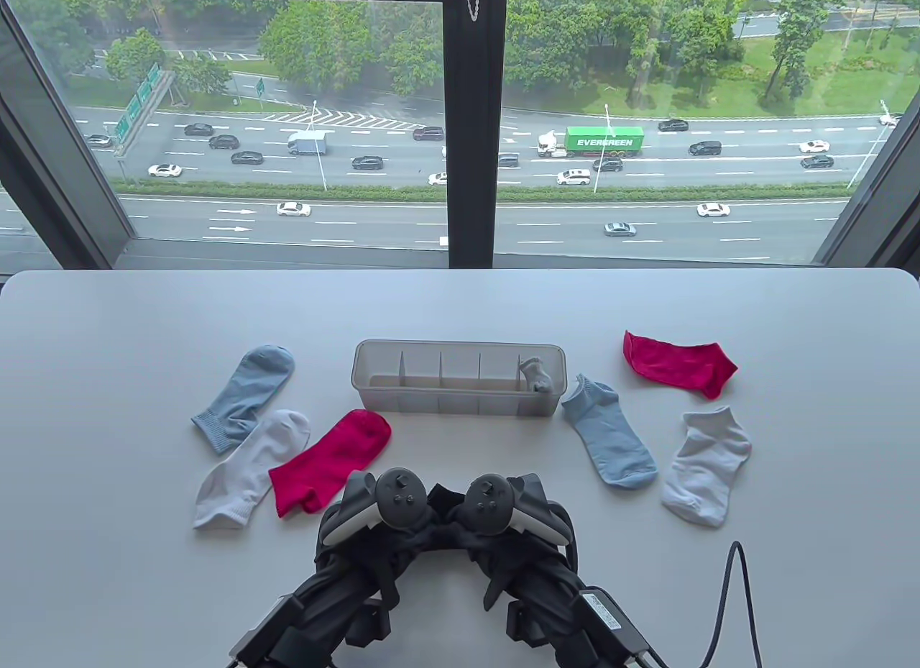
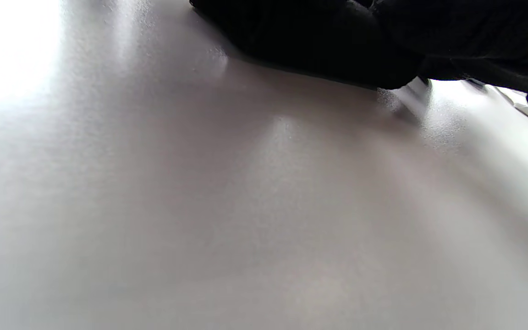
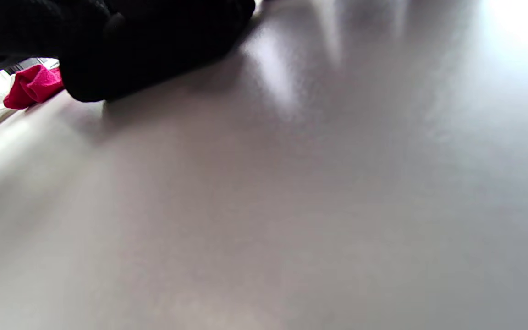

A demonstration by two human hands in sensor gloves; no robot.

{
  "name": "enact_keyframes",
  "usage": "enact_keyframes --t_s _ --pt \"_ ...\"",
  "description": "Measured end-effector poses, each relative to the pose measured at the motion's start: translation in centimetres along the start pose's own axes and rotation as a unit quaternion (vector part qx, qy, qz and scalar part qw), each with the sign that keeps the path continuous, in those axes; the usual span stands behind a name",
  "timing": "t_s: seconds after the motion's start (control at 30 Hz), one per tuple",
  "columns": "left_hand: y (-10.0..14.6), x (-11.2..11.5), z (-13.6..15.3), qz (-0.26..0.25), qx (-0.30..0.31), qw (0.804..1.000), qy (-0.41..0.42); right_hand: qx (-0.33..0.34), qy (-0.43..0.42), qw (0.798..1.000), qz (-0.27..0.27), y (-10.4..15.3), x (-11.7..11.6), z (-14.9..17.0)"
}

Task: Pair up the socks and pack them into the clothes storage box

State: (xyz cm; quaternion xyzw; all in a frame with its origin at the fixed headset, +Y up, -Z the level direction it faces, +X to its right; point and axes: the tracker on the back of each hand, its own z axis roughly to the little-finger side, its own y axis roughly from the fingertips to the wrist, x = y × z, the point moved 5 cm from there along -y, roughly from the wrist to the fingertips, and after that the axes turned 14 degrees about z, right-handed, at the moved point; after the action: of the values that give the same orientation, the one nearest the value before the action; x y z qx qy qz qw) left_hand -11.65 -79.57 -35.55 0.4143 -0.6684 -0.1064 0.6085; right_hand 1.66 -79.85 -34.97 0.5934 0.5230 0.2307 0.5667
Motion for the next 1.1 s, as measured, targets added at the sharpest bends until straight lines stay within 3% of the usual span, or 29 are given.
enact_keyframes --t_s 0.13,0.2,0.33,0.43,0.5,0.63,0.77,0.83,0.9,0.93,1.0,1.1 --pt "-0.1 0.2 0.3 0.011 -0.011 1.000 0.003 -0.005 0.000 1.000 -0.006 -0.1 0.0 0.0" --pt "0.2 -0.4 0.9 -0.019 -0.030 0.999 0.011 -0.017 0.003 1.000 -0.009 -0.3 0.0 -0.2" --pt "0.2 -0.5 1.1 -0.029 -0.031 0.999 0.020 -0.035 -0.010 0.999 0.011 -0.4 0.1 -0.2" --pt "0.2 -0.7 0.7 -0.041 -0.042 0.998 0.004 -0.010 0.007 1.000 0.021 -0.1 0.3 -0.5" --pt "0.1 -0.8 0.8 -0.042 -0.049 0.998 0.004 0.009 -0.015 1.000 -0.011 0.2 -0.1 -0.7" --pt "0.5 -0.9 0.9 -0.041 -0.025 0.999 0.016 0.007 0.055 0.998 -0.008 -0.1 0.0 -0.7" --pt "0.8 -0.5 0.5 -0.013 0.033 0.999 0.030 -0.010 0.009 1.000 -0.012 -0.3 0.1 -0.2" --pt "0.5 -0.1 0.2 -0.008 -0.006 1.000 -0.019 -0.008 0.015 1.000 -0.007 -0.3 0.0 -0.3" --pt "0.4 -0.6 -0.5 -0.035 0.009 0.999 -0.032 -0.007 0.013 1.000 -0.005 -0.2 0.0 -0.3" --pt "0.2 -0.5 -0.6 -0.023 -0.002 0.999 -0.038 -0.006 0.005 1.000 -0.005 -0.1 -0.2 -0.3" --pt "0.3 -0.6 -0.6 -0.029 0.009 0.999 -0.032 0.002 0.002 1.000 0.004 0.0 -0.1 -0.2" --pt "0.4 -0.4 -0.1 0.003 0.019 1.000 -0.004 0.011 0.010 1.000 -0.003 0.1 0.0 -0.1"
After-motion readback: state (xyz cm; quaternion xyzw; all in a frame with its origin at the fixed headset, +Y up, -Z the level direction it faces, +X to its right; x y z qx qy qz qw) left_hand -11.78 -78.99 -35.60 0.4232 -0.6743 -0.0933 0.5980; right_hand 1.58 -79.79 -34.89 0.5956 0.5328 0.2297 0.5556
